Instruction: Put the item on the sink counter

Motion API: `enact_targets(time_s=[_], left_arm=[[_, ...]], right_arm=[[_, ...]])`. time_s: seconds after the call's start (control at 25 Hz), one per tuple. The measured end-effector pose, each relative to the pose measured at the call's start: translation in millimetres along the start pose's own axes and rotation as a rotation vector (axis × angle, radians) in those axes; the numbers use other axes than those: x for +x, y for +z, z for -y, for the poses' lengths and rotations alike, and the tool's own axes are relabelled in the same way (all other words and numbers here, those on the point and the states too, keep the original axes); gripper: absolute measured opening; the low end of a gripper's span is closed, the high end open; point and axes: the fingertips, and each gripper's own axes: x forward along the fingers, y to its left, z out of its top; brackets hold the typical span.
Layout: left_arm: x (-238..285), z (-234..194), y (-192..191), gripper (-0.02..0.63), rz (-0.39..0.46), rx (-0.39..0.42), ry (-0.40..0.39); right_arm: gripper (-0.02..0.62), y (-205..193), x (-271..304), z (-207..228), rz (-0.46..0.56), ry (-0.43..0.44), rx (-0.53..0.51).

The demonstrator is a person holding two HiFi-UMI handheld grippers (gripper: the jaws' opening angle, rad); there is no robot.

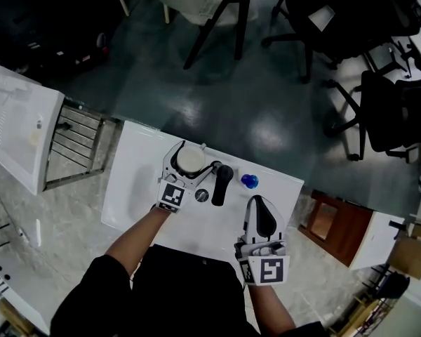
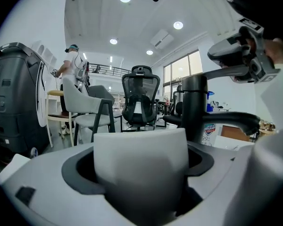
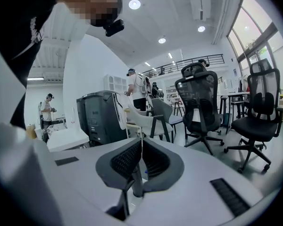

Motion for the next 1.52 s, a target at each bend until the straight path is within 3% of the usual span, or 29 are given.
enact_targets(time_s=[0.32,0.72,1.28,1.52], left_arm=[[-9.3,0.6,-21.2,0.460,-0.069,0.049,0.011],[-10.2,-0.5,-15.4,0.460,-0.057,0.056,0.037],[-38.1,3.8,-5.1,0.460,-0.060,0.027,0.029],[-68.9,4.8,3.6,0.460,-0.037,-0.038,0.037]], right_arm=[[0.034,-6.3,-7.3,2.6,-0.012,-0.023,0.027],[0.034,-0.4,-9.6,-3.0,0.023,0.001,0.047],[0.034,-4.1,-26.1,-15.1,0.008,-0.014,0.012],[0.034,-2.1,-38.8,-34.1,0.037,-0.016,0.001]])
